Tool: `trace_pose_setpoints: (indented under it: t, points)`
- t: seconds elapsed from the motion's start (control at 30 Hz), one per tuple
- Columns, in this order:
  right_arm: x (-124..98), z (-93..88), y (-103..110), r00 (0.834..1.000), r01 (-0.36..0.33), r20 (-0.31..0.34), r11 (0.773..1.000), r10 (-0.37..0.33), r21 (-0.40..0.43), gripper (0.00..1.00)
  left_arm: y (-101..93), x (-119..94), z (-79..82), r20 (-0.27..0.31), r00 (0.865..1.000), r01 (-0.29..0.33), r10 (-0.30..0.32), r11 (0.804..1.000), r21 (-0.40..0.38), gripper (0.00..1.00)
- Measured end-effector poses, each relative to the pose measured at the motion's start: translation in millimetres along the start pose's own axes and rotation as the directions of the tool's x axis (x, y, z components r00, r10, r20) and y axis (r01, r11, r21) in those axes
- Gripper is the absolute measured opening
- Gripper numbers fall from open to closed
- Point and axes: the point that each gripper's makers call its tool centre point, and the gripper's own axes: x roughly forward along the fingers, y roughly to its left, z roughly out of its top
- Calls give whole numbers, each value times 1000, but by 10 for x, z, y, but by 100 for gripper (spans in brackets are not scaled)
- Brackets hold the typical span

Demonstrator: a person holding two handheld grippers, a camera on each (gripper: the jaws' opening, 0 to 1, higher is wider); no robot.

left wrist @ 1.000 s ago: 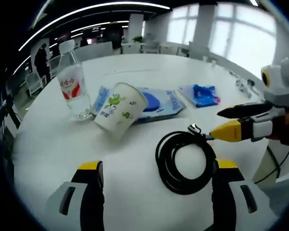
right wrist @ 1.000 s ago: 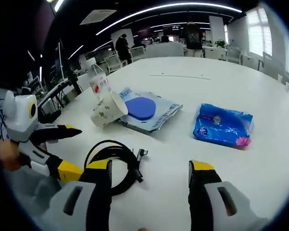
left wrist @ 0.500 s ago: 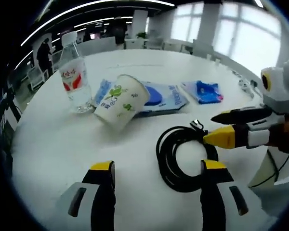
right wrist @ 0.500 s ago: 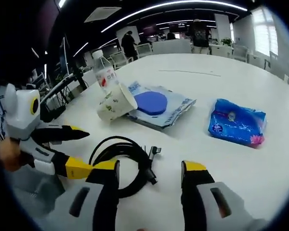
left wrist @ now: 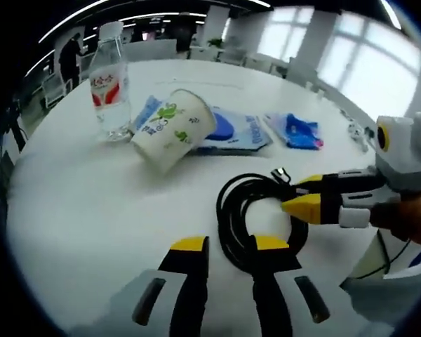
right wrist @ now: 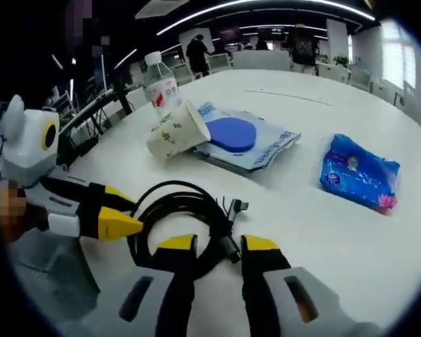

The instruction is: Arrange the tabletop items into an orderly group along one side of the table until the central work area is clear of visible clutter.

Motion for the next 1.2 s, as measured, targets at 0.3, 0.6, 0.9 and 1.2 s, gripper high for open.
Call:
trace_pose_setpoints:
  t: [0.3,0.6,0.9,1.2]
  points:
    - [-12,10,28,999,-32,-4,998,32,55,8,21,19,-34,-20,1000,-2,1,998,-65,2]
    - [-127,74,7,999,-43,11,993,42,112,6,-48,-31,31,-14,1000,18,-20,993,-120,0]
    - [-325,113,-138,999,-2,38,991,-3,133,5,-243,2,138,19,998,57,-56,996,-68,0]
    - [-540,25,-320,997,46,55,981,-58,191,5,-503,47,188,29,994,102,-101,994,-28,0]
